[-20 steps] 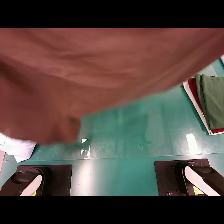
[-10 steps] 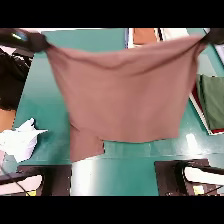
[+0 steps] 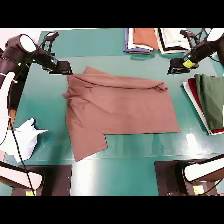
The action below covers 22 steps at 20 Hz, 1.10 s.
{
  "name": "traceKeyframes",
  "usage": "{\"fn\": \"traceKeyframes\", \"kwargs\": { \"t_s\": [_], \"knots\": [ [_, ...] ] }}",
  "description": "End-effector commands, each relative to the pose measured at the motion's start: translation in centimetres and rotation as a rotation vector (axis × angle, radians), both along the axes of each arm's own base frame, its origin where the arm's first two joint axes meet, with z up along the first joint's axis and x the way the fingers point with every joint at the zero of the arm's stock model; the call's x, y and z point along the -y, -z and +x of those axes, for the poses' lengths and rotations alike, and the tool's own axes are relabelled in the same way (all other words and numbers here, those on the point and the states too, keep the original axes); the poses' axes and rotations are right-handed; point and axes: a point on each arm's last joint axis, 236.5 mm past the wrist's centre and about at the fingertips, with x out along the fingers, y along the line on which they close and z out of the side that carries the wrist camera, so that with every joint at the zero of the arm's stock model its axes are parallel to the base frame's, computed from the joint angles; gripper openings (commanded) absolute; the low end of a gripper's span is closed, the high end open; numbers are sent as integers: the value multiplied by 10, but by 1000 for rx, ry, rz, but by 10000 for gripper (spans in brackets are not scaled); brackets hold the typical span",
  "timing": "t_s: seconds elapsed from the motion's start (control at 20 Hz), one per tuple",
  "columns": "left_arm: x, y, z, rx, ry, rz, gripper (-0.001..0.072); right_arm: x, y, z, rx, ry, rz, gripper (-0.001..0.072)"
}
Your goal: Fold the shirts.
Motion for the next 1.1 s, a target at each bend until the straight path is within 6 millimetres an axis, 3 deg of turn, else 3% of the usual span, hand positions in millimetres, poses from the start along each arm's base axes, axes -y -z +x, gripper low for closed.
{"fn": "traceKeyframes", "kwargs": {
  "t_s": [0.0, 0.1, 0.2, 0.35, 0.4, 0.45, 0.6, 0.75, 0.85, 1.05],
  "knots": [
    [-20, -11, -15, -64, -21, -18, 528, 22, -6, -23, -37, -11, 7, 343],
    [-41, -21, -33, -79, -59, -25, 528, 40, -10, -45, -27, 37, 36, 343],
    [-54, -16, -59, -108, -90, -30, 528, 52, 0, -80, -38, 100, 120, 342],
    [-62, 12, -112, -168, -127, -34, 528, 73, 44, -152, -157, 240, 185, 346],
    [-61, 24, -130, -191, -133, -36, 529, 77, 63, -178, -203, 296, 211, 389],
    [-59, 36, -149, -215, -139, -46, 529, 79, 79, -200, -242, 354, 237, 488],
    [-45, 62, -191, -271, -154, -101, 529, 77, 124, -253, -328, 493, 307, 508],
    [-38, 74, -208, -305, -160, -130, 528, 59, 147, -270, -354, 535, 362, 506],
    [-36, 74, -209, -310, -160, -141, 529, 42, 152, -264, -339, 529, 412, 505],
    [-36, 73, -204, -292, -167, -146, 529, 22, 153, -242, -284, 460, 397, 428]
  ]
}}
